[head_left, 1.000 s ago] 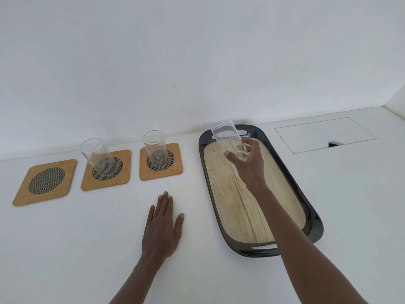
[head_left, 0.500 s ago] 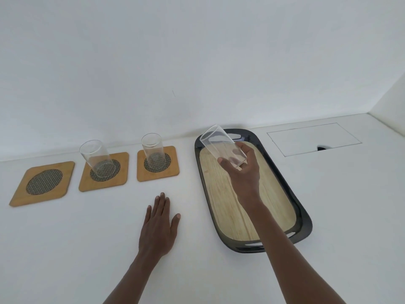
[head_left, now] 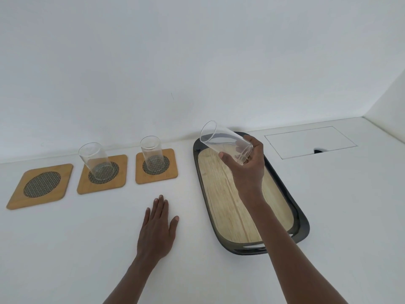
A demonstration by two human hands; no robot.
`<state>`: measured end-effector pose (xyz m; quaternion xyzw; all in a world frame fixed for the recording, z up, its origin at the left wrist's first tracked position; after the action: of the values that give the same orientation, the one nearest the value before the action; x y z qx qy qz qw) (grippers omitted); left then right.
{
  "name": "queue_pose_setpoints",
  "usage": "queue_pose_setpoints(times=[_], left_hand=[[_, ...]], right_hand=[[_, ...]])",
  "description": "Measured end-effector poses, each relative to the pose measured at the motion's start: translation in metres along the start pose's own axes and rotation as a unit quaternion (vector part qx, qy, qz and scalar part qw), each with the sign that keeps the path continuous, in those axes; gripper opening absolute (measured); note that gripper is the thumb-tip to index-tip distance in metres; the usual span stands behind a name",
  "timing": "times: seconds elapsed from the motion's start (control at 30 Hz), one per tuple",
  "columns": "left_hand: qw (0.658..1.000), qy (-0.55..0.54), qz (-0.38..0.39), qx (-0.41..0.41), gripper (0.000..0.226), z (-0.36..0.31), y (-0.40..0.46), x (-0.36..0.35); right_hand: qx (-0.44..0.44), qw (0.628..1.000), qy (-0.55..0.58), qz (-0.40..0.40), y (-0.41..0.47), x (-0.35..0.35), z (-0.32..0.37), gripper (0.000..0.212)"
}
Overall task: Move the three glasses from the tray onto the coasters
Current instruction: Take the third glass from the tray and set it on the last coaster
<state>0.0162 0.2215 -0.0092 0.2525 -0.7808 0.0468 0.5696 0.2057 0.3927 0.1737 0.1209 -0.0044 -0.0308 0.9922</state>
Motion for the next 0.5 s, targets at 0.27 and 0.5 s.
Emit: queue_pose_setpoints(times=[0.27, 0.5], left_hand=[[1.0, -0.003, 0.001, 0.002, 0.074, 0.0, 0.0, 0.001], [1.0, -0.027, 0.002, 0.012, 0.076, -0.003, -0.005, 0.008]], right_hand=[[-0.009, 0.999, 0.033, 0.004, -0.004, -0.006, 0.005, 0.075], [-0.011, 0.999, 0.031, 0.02, -0.012, -0.017, 0.007, 0.07]])
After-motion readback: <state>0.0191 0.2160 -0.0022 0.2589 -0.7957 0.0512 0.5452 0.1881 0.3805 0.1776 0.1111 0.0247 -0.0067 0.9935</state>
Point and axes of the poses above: each hand's wrist, its own y-axis towards the middle knuckle, its own x-axis out of the back of the hand, z = x × y, the point moved 4 cm from there along y, towards the middle knuckle, and after that the axes turned 7 degrees about -z, right-handed, at the moved point
